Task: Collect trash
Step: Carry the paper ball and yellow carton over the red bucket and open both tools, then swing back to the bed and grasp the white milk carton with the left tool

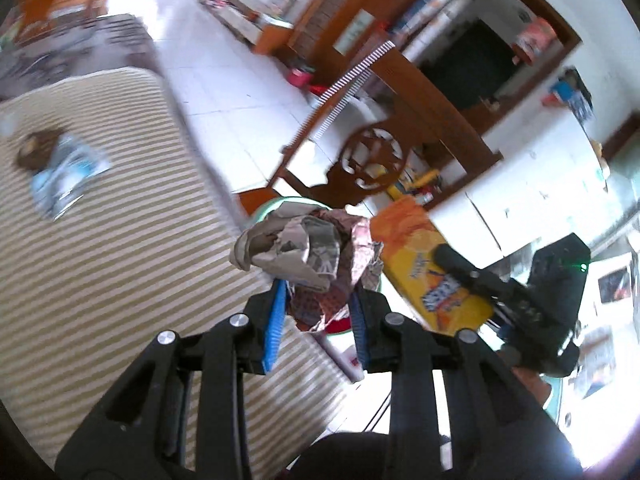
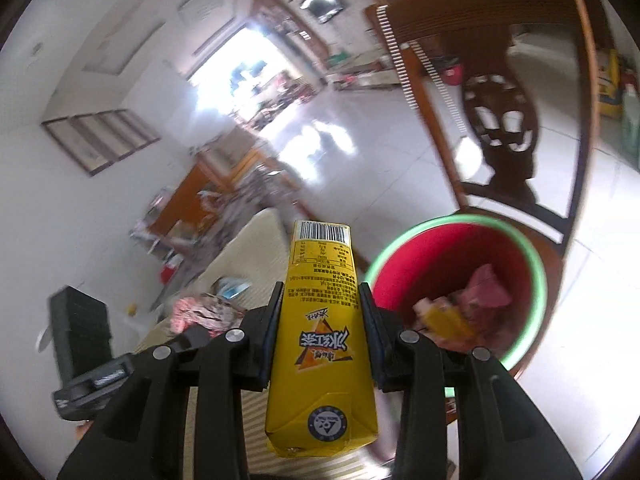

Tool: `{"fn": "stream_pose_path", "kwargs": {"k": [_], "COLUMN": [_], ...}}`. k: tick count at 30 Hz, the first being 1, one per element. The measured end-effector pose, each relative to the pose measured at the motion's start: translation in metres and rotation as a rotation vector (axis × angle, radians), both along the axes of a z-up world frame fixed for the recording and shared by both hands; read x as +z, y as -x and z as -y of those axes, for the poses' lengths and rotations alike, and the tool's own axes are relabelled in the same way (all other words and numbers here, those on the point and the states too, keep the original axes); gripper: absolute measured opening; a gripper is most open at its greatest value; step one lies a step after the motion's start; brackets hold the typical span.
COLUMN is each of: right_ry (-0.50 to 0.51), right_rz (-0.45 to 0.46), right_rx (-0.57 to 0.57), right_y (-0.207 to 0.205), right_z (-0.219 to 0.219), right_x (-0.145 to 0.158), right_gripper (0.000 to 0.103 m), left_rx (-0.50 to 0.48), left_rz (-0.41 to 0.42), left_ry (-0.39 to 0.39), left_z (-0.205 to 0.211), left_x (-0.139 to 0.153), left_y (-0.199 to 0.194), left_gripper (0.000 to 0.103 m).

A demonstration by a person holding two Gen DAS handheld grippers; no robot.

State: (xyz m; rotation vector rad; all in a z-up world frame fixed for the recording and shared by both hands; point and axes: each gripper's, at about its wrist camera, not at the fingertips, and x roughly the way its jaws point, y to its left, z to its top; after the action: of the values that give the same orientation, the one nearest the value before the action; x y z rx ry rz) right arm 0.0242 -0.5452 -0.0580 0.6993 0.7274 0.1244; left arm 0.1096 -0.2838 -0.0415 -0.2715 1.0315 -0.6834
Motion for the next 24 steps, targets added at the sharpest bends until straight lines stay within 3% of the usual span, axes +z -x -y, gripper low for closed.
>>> {"fn": "stream_pose_path", "kwargs": {"k": [4, 7, 8, 9, 11, 14, 16, 20, 22, 24], "right_ry": [0.022, 0.043, 0.056, 0.073, 0.086, 0.052, 0.022, -0.011, -0.070, -0.089], "right_rz": [-0.024, -0.028, -0.032, -0.039, -0.059, -0.059, -0.026, 0.067, 0.164, 0.196], "right_rx": [-0.061, -0.090, -0.100, -0.116, -0.138, -0.085, -0.006, 0.215, 0.274, 0.357], "right_y": [-0.012, -0.022, -0.026, -0.030, -0.035, -0.035, -0.032, -0.028, -0.020, -0.019], "right_z": [0.017, 0.022, 0.023, 0.023, 0.020, 0.003, -0.024, -0.099, -0.131, -0.162], "right_x": [-0.012, -0.020, -0.022, -0.025, -0.027, -0.021, -0.009, 0.030, 0.047, 0.050], "right_gripper": [0.035, 0.040, 0.053, 0.066, 0.068, 0.068, 0.068, 0.074, 0.079, 0.080], "left_rx": [-0.062, -0.062, -0.051, -0.038, 0.001, 0.124, 0.257, 0.596, 0.721, 0.817], "left_rz": [0.026, 0.019, 0.020, 0.025, 0.048, 0.113, 0.128, 0.036, -0.009, -0.049], "left_ry": [-0.044, -0.042, -0.037, -0.030, -0.031, -0.080, -0.129, -0.195, -0.198, -0.201], "left_z": [0.037, 0.044, 0.043, 0.040, 0.030, -0.009, -0.050, -0.151, -0.194, -0.232], "left_x": [-0.003, -0.010, -0.011, -0.012, -0.014, -0.016, -0.022, -0.042, -0.049, -0.055], "left_y": [-0.010, -0.016, -0.017, -0.019, -0.020, -0.022, -0.029, -0.049, -0.055, -0.060], "left_gripper": [0.030, 0.058, 0.069, 0.076, 0.082, 0.082, 0.082, 0.082, 0.082, 0.082]}}
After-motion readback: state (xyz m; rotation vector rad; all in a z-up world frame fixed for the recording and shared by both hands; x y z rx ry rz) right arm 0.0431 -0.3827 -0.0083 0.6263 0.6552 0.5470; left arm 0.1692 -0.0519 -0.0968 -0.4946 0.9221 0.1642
